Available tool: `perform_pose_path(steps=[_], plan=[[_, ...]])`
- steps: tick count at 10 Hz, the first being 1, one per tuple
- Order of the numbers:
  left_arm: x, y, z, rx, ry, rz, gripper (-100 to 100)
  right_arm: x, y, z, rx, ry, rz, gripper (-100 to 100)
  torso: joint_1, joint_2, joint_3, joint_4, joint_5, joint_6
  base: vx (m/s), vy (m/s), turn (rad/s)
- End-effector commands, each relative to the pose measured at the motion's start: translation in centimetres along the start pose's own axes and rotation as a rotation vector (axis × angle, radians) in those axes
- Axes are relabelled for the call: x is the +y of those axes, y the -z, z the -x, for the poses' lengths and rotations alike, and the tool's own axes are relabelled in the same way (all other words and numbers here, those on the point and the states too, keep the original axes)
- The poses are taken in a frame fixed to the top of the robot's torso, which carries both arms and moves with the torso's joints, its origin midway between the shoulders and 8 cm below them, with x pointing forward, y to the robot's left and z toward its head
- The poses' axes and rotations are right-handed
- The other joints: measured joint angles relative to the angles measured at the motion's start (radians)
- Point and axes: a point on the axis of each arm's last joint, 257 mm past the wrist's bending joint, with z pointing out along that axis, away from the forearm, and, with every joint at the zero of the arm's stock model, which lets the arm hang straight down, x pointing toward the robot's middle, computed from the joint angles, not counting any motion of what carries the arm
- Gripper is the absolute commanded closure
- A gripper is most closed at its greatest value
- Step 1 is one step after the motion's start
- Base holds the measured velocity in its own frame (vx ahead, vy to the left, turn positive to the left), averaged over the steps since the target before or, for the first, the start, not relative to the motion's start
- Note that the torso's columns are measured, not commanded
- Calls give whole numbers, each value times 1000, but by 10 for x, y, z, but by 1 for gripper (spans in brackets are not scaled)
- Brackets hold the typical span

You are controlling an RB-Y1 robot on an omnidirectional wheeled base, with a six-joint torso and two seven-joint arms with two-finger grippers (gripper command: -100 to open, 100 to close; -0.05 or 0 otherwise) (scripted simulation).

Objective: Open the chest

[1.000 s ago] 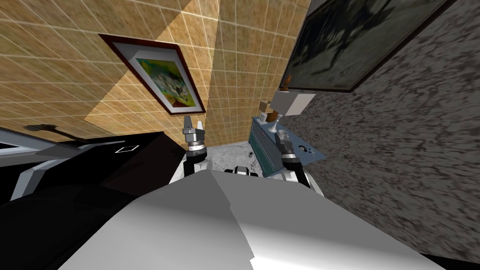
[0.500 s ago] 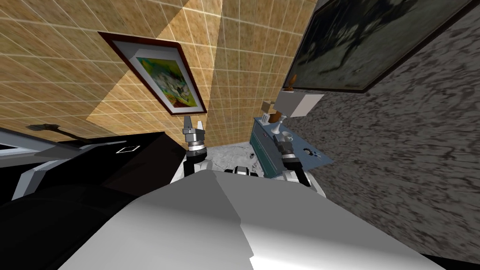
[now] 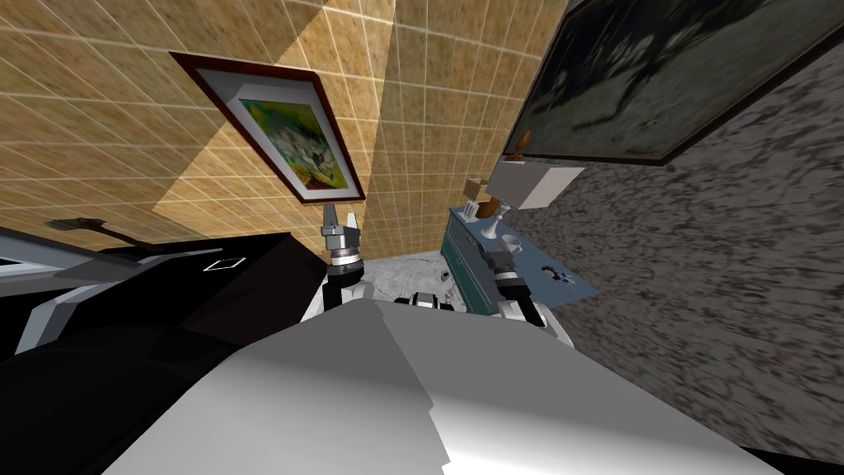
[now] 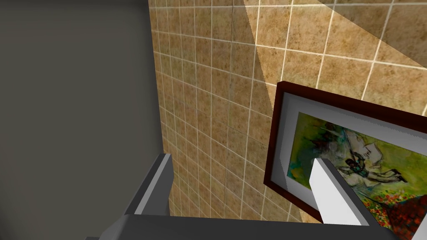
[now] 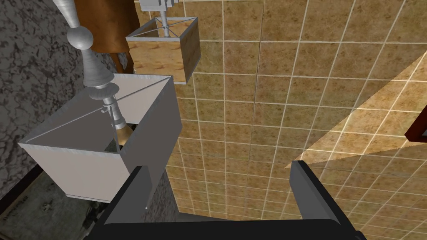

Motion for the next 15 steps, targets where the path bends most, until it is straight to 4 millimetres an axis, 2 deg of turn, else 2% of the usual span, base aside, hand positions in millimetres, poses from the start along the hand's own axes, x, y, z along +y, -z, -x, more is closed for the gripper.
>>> perform_pose_path(steps=[1,3,4,6,7,9,10,13,14,15], plan=[[0,0,0,0,0,0,0,-8,2,-17,48,98,-2,-100,0,1,1,0,0,0,59,30,52],[0,0,0,0,0,0,0,-8,2,-17,48,149,-1,-100,2,-3,-2,-1,0,0,47,30,19],[0,0,0,0,0,0,0,-16,5,-32,94,204,-1,-100,1,-1,0,0,0,0,67,35,51],[0,0,0,0,0,0,0,-16,5,-32,95,262,1,-100,1,-2,-1,-1,0,0,49,28,13],[0,0,0,0,0,0,0,-24,9,-47,141,315,2,-100,0,0,0,0,0,0,65,23,51],[0,0,0,0,0,0,0,-24,9,-47,141,374,6,-100,1,-2,-1,0,0,0,47,29,11],[0,0,0,0,0,0,0,-33,14,-62,186,426,9,-100,1,0,0,0,0,0,58,33,38],[0,0,0,0,0,0,0,-33,14,-62,186,491,15,-100,0,0,0,0,0,0,32,17,9],[0,0,0,0,0,0,0,-42,20,-76,231,553,21,-100,-1,1,1,0,0,0,46,20,42],[0,0,0,0,0,0,0,-42,20,-76,231,581,24,-100,1,-2,-1,0,0,0,61,27,25]])
